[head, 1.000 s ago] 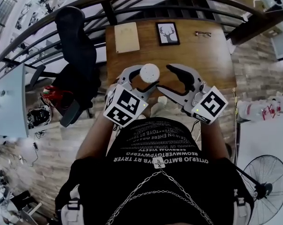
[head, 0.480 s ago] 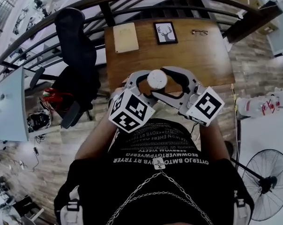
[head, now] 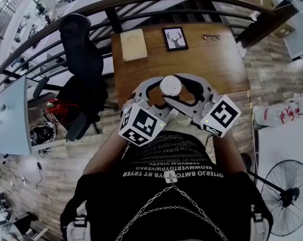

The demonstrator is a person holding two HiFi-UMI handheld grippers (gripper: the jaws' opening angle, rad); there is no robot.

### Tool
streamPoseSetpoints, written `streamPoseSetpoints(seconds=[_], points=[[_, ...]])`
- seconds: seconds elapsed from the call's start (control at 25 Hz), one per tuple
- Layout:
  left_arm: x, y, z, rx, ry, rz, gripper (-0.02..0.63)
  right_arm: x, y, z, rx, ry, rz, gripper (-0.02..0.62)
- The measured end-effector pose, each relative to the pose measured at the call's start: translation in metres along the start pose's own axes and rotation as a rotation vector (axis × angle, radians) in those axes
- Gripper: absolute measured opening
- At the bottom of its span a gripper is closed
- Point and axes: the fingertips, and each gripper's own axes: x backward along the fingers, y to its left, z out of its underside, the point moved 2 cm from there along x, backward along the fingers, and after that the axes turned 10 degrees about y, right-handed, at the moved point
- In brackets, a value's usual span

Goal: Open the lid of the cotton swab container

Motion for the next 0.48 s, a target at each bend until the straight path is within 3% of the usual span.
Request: streamPoseSetpoints(seconds=[0.48], points=[[-0.010,-0.009,-0.018,0.033,-0.108,0.009,0.301,0.017,-0.014,0.001,-0.113,-0.066,-0.008,0.258]])
